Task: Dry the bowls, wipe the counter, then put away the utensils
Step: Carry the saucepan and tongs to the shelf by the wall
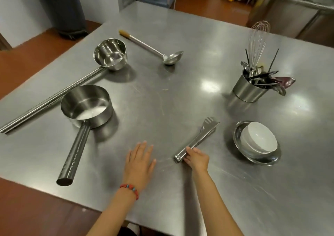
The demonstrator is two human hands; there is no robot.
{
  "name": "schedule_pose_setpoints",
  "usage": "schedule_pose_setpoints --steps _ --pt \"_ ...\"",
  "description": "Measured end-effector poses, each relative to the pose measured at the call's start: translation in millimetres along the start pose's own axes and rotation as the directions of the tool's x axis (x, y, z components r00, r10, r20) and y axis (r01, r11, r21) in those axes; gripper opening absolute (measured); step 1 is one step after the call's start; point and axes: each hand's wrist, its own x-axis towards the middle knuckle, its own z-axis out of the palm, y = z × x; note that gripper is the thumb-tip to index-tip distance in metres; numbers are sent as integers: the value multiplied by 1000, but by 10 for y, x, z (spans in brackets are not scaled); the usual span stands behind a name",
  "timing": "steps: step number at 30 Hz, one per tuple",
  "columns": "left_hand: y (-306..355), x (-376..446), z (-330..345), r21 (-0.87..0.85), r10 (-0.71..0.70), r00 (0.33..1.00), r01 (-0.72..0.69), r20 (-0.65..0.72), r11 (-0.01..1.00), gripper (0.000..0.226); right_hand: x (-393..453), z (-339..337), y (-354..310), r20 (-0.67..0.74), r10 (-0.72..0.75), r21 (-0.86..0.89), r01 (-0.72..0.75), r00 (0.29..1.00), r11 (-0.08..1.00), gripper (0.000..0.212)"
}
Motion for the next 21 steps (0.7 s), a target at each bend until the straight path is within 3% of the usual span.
schedule_pose_setpoints --steps 7,10,15,19,21 --pt "-292 58 -186 -66 22 998 -25 -51 998 40 -295 92 115 123 -87 -15 90 989 996 29" --pt "-346 60 -292 -120 -31 997 21 -76 993 44 -408 155 171 257 -88 -76 111 963 991 15" --pt "-535 -18 -552 -156 -136 984 117 -114 981 45 -582 412 184 464 -78 -182 181 882 966 2" --pt "-752 -133 -810 -136 -248 955 227 -165 964 45 -698 698 176 571 -61 -223 226 819 948 20" --pt "-851 -220 -937 -141 -288 935 263 -205 954 44 -765 829 186 640 -59 -238 270 766 933 15"
